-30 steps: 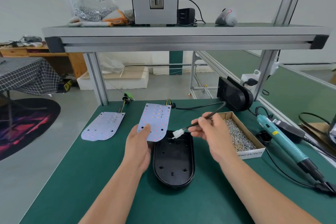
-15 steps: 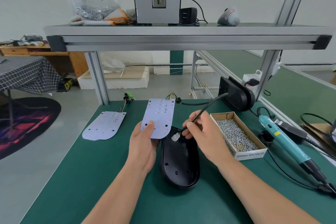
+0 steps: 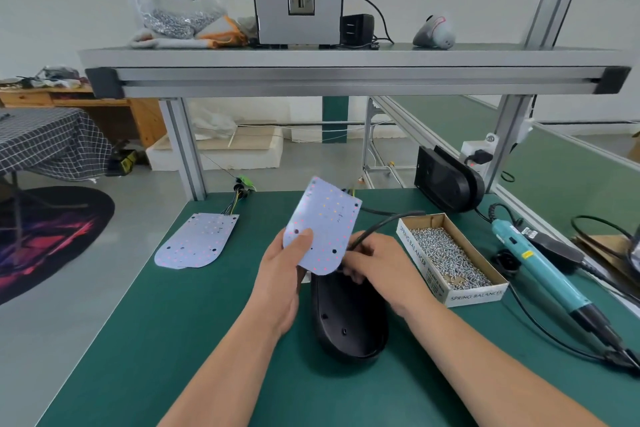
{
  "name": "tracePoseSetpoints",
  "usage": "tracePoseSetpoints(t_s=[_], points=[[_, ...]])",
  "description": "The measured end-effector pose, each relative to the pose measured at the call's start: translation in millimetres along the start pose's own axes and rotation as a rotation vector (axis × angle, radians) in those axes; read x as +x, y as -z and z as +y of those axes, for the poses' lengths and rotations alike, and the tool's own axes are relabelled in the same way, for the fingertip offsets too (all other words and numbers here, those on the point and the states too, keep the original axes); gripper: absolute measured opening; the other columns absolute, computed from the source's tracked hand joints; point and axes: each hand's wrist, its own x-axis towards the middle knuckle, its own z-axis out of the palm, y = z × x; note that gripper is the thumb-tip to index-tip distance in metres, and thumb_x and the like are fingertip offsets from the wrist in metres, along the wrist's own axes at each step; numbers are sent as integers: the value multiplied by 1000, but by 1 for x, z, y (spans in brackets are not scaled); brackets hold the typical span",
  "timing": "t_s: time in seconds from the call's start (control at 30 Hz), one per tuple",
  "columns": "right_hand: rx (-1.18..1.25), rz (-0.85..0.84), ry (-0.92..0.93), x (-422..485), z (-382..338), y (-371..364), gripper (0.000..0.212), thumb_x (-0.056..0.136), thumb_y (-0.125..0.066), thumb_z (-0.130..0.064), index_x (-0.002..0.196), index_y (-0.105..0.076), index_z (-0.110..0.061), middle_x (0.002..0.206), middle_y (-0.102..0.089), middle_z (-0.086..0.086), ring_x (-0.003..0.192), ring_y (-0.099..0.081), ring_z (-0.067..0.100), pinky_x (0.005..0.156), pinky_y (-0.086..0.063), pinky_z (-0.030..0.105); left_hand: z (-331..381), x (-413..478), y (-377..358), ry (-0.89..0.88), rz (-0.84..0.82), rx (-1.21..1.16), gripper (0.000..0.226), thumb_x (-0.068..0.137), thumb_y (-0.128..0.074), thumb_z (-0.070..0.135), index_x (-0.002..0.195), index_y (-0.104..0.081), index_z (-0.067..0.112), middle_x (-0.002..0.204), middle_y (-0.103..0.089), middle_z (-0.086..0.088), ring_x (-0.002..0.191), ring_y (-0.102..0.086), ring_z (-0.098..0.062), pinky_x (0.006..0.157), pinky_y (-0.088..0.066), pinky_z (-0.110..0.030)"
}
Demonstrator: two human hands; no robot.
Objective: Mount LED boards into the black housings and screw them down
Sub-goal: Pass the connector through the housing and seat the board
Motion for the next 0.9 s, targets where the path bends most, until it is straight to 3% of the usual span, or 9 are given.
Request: tracePoseSetpoints(t_s=[0.1,0.17,0.23,0.3,0.43,0.6,0.7,0.77,0.9], points=[[255,-62,-40,0,-3,3,21,83,-64,-9,87,-81,-21,83,-78,9,71,-73,20,67,-57,30,0,-5,-4,-23,-60,218,44,91,-64,42,130,-70,21,125,-77,0,120,-70,-21,102,-53,-39],[485,-88,-126,1,-4,7,27,81,-62,-8,89,-84,-21,97,-79,17,84,-78,29,71,-62,33,0,-7,-6,-21,-88,306,44,91,-63,46,131,-69,28,127,-76,8,122,-69,-15,109,-51,-42],[598,-151,-163,1,-3,13,34,84,-58,-17,109,-82,-12,112,-77,24,94,-77,35,75,-64,38,1,-8,-8,-39,-98,367,42,91,-62,46,130,-68,30,129,-74,9,123,-68,-13,112,-50,-44],[589,-158,-162,-1,-3,13,36,95,-61,-25,124,-73,-7,118,-75,24,97,-76,37,75,-64,39,3,-7,-6,-43,-117,411,44,92,-62,47,134,-67,34,137,-69,7,128,-65,-14,114,-48,-47],[541,-80,-160,-4,5,9,27,101,-62,-2,127,-64,-2,116,-74,22,98,-70,32,79,-57,38,5,-7,3,-61,-234,533,44,100,-44,75,132,-59,51,137,-66,19,132,-59,-2,114,-44,-42],[521,-106,-193,-4,9,20,23,97,-64,-1,119,-71,2,105,-77,17,89,-69,28,73,-56,31,8,-7,15,-59,-292,634,65,93,-24,91,154,-21,70,152,-41,45,147,-35,12,125,-30,-47],[534,-166,-198,-5,11,27,43,87,-69,-6,129,-65,5,119,-75,23,99,-74,31,81,-62,36,6,-5,20,-76,-242,788,83,91,-28,87,164,-5,55,133,-43,61,122,-40,34,116,-36,-29],[531,-210,-193,-5,11,31,46,89,-68,-4,134,-62,5,126,-71,28,109,-71,37,86,-62,38,7,-4,21,-69,-199,875,90,92,-34,81,168,-5,42,134,-48,53,117,-48,25,101,-36,-18],[506,-246,-206,-6,8,36,50,87,-68,-1,136,-61,6,129,-69,30,116,-68,41,94,-59,45,9,-8,18,-74,-153,944,34,106,-35,63,139,-43,62,120,-60,48,120,-58,4,92,-41,-10]])
